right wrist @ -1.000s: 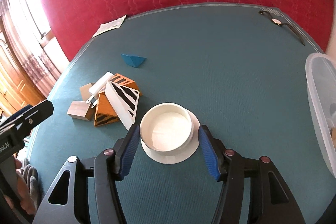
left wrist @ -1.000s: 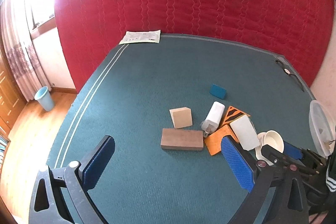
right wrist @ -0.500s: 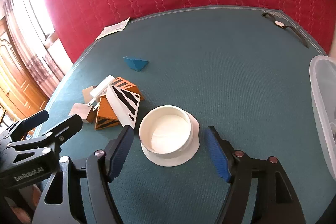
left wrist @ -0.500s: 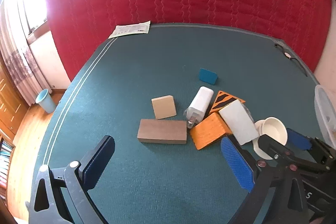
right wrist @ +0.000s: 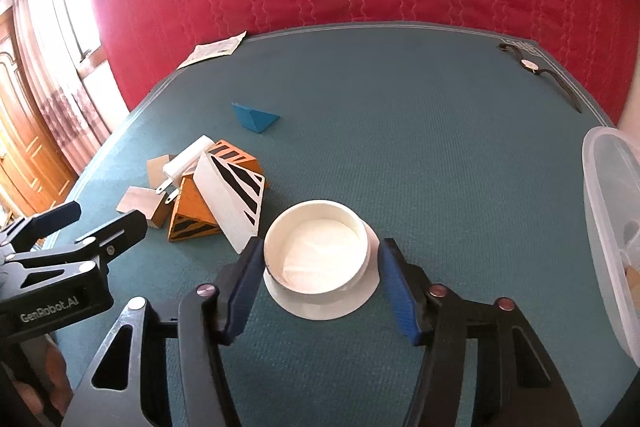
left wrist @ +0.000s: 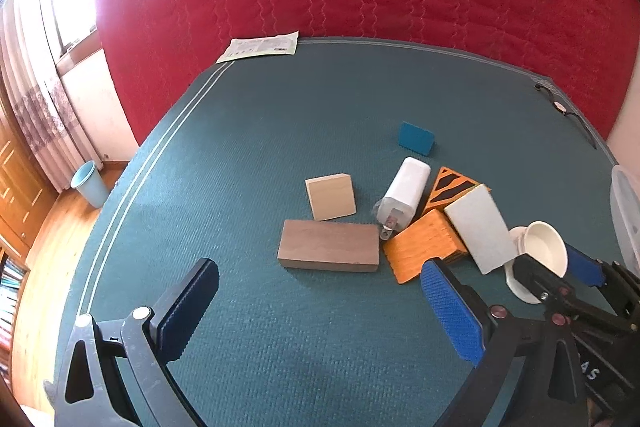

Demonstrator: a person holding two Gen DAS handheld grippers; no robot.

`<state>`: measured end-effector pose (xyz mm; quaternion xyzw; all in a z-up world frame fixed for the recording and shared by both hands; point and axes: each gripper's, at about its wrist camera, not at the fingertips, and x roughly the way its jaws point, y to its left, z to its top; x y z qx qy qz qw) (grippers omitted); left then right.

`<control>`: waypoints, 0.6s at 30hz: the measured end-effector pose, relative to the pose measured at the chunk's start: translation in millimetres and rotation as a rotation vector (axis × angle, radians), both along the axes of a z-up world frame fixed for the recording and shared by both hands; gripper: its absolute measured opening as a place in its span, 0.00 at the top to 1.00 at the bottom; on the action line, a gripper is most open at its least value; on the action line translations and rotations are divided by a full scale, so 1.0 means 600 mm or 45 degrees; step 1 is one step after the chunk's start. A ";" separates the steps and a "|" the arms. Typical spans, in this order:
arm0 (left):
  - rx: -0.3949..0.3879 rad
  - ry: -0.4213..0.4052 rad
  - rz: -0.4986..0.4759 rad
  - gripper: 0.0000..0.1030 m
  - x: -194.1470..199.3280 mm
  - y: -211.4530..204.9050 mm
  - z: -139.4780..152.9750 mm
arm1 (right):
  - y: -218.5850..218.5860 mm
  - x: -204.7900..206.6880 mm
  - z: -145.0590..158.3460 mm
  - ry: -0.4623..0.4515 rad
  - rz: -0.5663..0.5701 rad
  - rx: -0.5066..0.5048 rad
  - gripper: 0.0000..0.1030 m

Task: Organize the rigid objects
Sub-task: 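Close right tool around the white cup on its saucer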

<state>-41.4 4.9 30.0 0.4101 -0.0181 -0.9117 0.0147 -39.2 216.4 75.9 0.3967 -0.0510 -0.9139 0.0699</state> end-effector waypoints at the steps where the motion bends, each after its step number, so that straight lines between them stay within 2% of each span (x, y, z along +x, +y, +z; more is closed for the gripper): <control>1: 0.003 -0.002 0.001 0.00 -0.001 -0.002 -0.001 | 0.001 0.001 0.000 0.000 -0.002 -0.003 0.43; 3: 0.006 -0.005 0.002 0.00 -0.002 -0.003 -0.003 | 0.002 0.005 0.002 0.007 -0.003 -0.006 0.48; 9: 0.015 -0.005 -0.016 0.00 -0.002 0.003 -0.004 | 0.004 0.017 0.005 0.016 -0.006 0.028 0.48; 18: 0.033 -0.019 -0.065 0.00 -0.009 0.027 -0.011 | 0.035 0.046 0.008 0.019 -0.047 -0.012 0.48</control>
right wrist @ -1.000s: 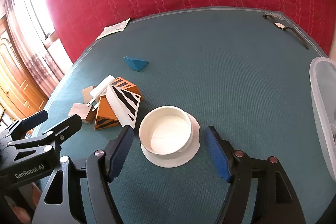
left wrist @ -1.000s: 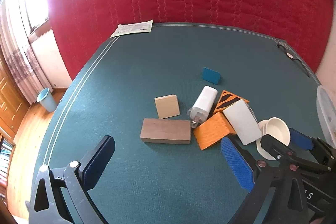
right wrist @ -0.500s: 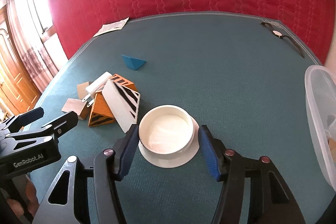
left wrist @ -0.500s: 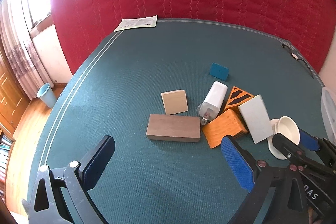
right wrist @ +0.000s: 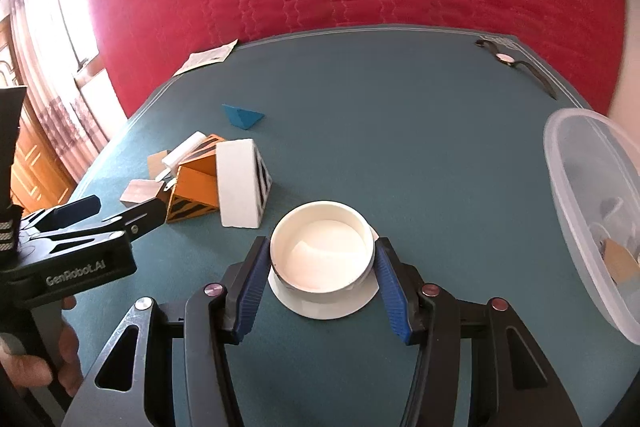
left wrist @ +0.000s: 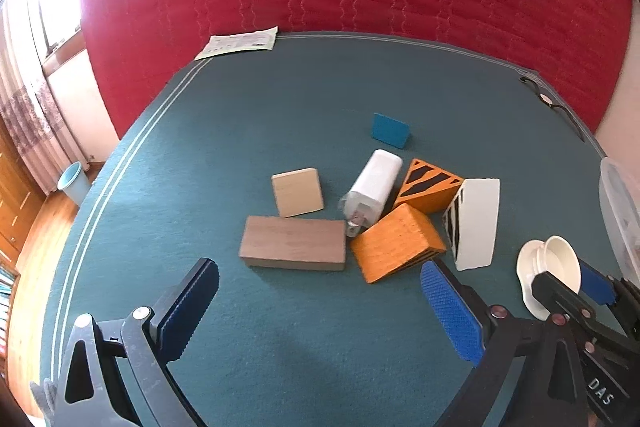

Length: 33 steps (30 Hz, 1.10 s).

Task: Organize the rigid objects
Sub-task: 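Close right tool around the white cup on its saucer, then move left tool to the orange block and close on it while right tool holds the cup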

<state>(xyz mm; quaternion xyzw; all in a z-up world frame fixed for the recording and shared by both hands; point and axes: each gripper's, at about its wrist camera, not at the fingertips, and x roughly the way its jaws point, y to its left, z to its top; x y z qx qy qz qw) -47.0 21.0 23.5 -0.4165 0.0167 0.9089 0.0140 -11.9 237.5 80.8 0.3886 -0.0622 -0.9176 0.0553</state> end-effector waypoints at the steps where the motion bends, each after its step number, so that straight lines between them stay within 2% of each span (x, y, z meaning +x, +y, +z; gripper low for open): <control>1: -0.002 -0.002 -0.002 0.00 -0.004 0.002 -0.001 | 0.005 0.002 0.000 -0.001 -0.009 -0.005 0.48; 16: -0.014 -0.017 -0.023 0.00 -0.037 0.029 -0.015 | 0.023 0.008 -0.006 0.009 -0.031 -0.043 0.48; 27: 0.005 -0.033 0.011 0.00 0.000 -0.022 -0.019 | 0.025 0.010 -0.005 0.013 -0.032 -0.060 0.48; 33: -0.013 -0.047 0.076 0.00 0.012 -0.054 -0.019 | 0.024 0.009 -0.005 0.014 -0.033 -0.066 0.48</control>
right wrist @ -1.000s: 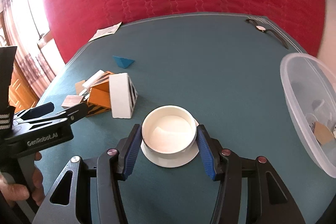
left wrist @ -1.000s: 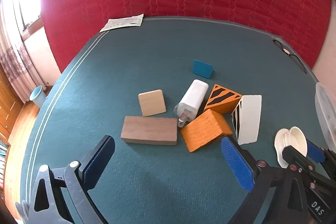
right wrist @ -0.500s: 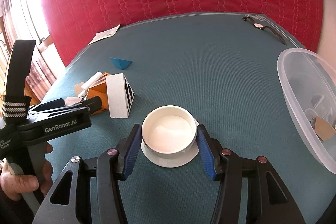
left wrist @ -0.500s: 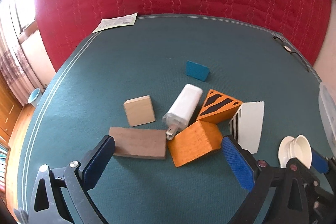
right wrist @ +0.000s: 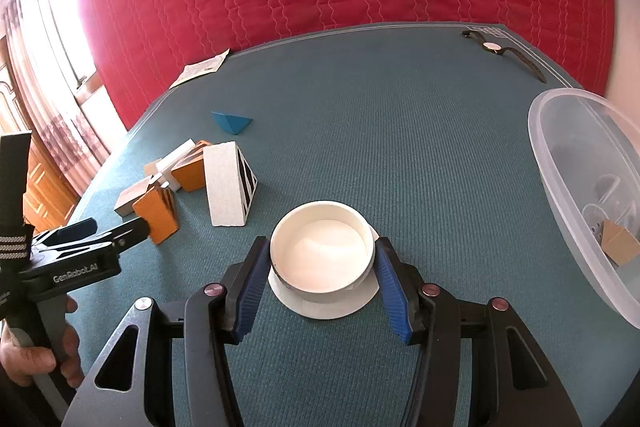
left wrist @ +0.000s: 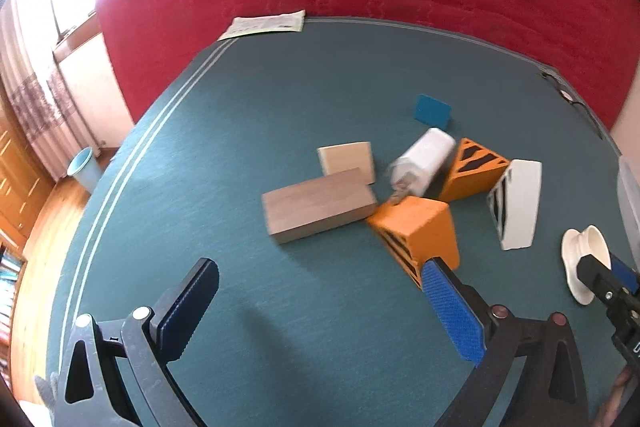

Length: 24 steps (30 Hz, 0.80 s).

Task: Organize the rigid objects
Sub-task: 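Move left tool to the orange block and close on it while right tool holds the cup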

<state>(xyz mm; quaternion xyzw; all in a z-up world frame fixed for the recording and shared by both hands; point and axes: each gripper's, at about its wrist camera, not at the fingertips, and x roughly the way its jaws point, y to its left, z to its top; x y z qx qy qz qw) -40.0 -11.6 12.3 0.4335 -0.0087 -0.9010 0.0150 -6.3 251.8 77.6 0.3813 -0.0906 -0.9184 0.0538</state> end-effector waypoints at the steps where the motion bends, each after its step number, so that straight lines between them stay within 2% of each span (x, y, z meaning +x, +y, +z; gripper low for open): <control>1: 0.006 -0.003 0.010 0.00 0.001 -0.003 0.000 | 0.000 0.000 0.000 0.000 0.000 -0.001 0.48; 6: 0.057 -0.023 -0.028 0.00 -0.001 0.019 -0.001 | 0.000 0.000 0.002 0.001 -0.001 -0.006 0.48; 10: 0.051 -0.013 -0.060 0.00 -0.006 0.047 0.002 | -0.001 0.000 0.004 0.001 -0.001 -0.009 0.48; 19: 0.092 0.000 0.010 0.01 -0.033 0.050 -0.005 | 0.000 0.003 0.004 0.002 -0.003 -0.011 0.48; 21: 0.093 0.005 0.017 0.06 -0.033 0.047 -0.007 | -0.001 0.004 0.004 0.002 -0.003 -0.010 0.48; 23: 0.100 -0.003 0.013 0.26 -0.031 0.045 -0.010 | 0.000 0.004 0.004 0.002 -0.004 -0.010 0.48; 24: 0.096 0.006 0.012 0.28 -0.029 0.045 -0.009 | 0.000 0.004 0.004 0.002 -0.004 -0.010 0.48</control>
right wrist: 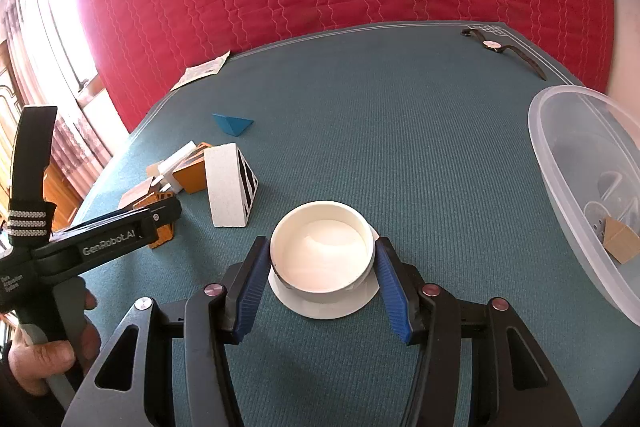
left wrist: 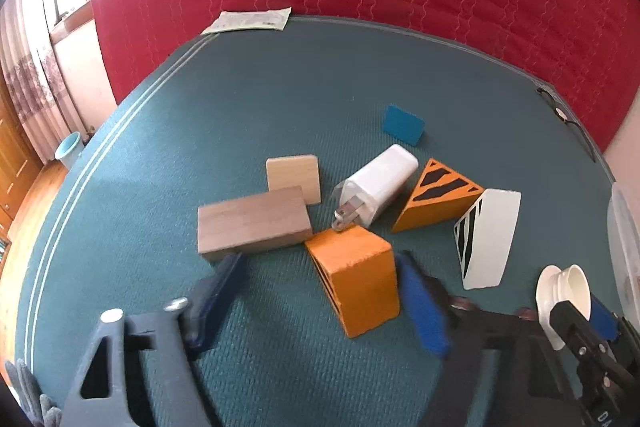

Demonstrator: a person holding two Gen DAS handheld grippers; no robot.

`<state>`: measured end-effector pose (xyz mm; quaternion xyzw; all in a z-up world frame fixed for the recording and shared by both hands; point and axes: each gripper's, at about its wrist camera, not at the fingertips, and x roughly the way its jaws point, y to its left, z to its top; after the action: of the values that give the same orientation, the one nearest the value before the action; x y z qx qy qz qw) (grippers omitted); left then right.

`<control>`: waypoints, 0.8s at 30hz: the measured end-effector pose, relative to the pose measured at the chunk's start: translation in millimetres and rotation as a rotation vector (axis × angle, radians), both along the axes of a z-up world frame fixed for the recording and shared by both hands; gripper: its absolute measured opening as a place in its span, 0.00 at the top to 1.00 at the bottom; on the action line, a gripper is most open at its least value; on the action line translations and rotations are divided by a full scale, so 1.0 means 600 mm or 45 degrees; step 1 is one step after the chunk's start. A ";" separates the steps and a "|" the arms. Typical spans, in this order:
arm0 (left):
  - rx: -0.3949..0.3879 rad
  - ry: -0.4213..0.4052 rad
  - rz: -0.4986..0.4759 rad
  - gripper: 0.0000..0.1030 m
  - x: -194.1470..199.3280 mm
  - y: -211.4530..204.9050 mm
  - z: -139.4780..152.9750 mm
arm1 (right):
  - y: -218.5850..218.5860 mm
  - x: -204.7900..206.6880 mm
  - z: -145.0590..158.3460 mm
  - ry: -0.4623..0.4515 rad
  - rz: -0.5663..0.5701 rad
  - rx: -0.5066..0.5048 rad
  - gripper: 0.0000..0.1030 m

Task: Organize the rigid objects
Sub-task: 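Move left tool to the orange block and close on it while right tool holds the cup, then lift the orange block with left tool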

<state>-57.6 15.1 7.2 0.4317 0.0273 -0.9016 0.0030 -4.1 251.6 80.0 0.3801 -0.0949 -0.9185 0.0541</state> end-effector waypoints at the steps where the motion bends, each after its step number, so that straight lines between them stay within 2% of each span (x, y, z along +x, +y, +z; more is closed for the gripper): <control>1: 0.007 0.008 -0.010 0.36 0.003 0.000 0.001 | 0.000 0.000 0.000 0.000 0.000 0.000 0.48; 5: 0.029 0.022 -0.052 0.61 0.012 0.004 0.005 | 0.000 0.000 0.000 0.001 0.000 -0.001 0.48; 11: 0.021 0.028 -0.073 0.65 0.022 0.008 0.006 | -0.001 0.001 0.000 0.002 -0.004 -0.007 0.48; 24: 0.024 0.058 -0.126 0.68 0.048 0.025 0.021 | -0.007 0.003 0.006 0.017 -0.013 0.000 0.48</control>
<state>-28.9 30.1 19.7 0.4119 0.0145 -0.9099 -0.0465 -2.2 247.4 83.3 0.3736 -0.0964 -0.9212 0.0501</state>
